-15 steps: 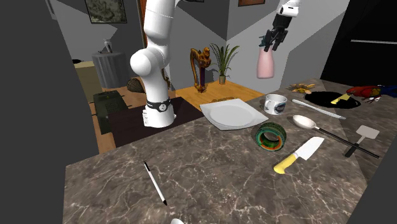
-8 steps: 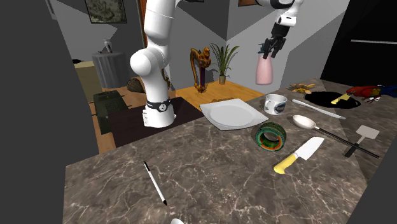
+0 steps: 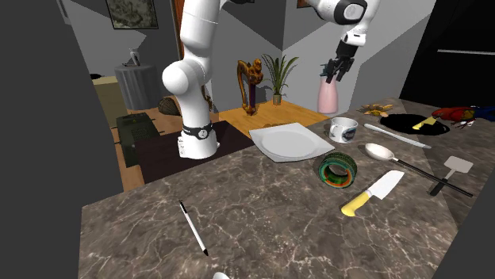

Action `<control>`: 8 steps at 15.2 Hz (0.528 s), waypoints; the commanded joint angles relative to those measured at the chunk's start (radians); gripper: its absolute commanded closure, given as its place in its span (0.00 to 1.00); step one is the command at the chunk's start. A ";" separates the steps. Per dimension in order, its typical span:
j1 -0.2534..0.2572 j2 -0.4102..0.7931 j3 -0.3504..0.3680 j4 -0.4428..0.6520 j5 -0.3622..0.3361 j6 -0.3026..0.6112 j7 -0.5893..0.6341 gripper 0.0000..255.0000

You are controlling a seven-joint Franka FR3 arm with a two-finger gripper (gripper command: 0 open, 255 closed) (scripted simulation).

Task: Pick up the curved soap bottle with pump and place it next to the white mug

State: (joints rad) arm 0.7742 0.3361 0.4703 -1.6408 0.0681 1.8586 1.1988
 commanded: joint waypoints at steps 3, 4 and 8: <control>0.000 0.010 -0.002 -0.039 -0.003 0.049 -0.005 1.00; 0.001 0.014 -0.003 -0.047 -0.005 0.061 -0.006 1.00; 0.003 0.032 -0.006 -0.078 -0.011 0.108 -0.009 1.00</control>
State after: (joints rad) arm 0.7767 0.3639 0.4647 -1.7123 0.0589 1.9551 1.1901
